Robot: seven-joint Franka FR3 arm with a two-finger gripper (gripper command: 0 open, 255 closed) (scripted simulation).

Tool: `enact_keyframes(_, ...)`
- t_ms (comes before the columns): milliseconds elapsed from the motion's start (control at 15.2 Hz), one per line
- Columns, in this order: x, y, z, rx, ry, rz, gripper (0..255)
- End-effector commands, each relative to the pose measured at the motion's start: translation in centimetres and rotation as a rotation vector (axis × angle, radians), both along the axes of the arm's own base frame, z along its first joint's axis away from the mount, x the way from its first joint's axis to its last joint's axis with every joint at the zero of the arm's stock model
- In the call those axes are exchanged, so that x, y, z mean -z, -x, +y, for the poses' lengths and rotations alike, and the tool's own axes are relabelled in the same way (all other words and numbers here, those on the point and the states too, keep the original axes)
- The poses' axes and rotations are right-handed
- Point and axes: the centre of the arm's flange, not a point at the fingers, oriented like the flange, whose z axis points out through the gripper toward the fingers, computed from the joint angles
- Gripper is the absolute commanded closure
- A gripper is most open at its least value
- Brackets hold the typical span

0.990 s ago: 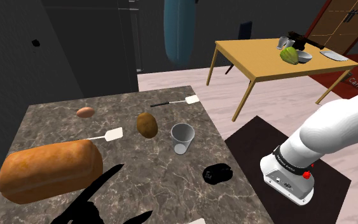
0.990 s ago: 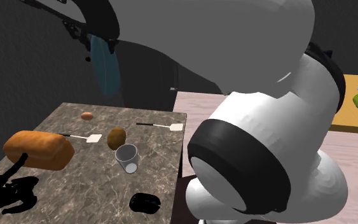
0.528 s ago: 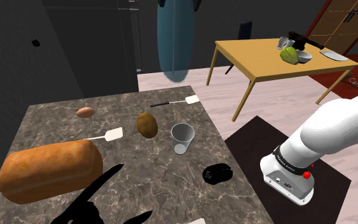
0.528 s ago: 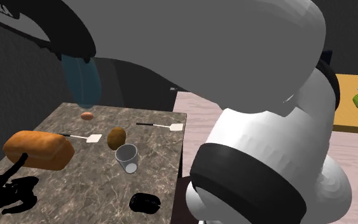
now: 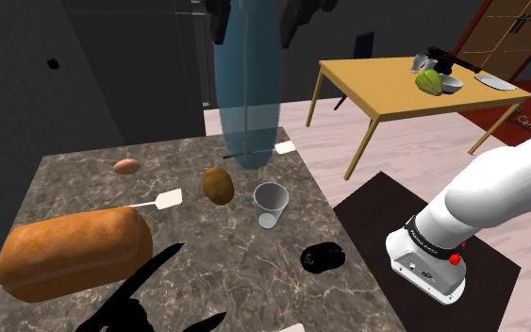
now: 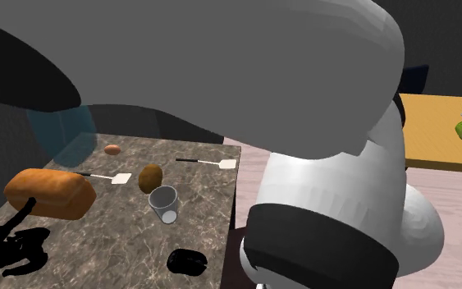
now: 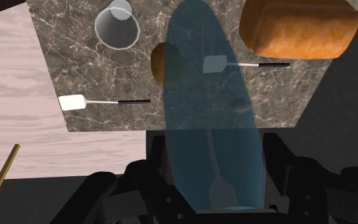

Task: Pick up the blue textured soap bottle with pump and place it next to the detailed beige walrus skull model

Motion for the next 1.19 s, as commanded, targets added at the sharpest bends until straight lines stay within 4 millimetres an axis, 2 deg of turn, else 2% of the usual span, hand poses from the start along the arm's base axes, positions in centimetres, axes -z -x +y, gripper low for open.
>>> enact_keyframes(0, -0.3, 2.0, 2.0, 0.001, -0.002, 0.0, 255)
enact_keyframes(330, -0.3, 6.6, 6.7, 0.001, -0.002, 0.0, 255)
enact_keyframes(396, -0.3, 6.8, 6.9, 0.001, -0.002, 0.0, 255)
enact_keyframes(1122, 5.5, 6.8, 6.9, 0.001, -0.002, 0.0, 255)
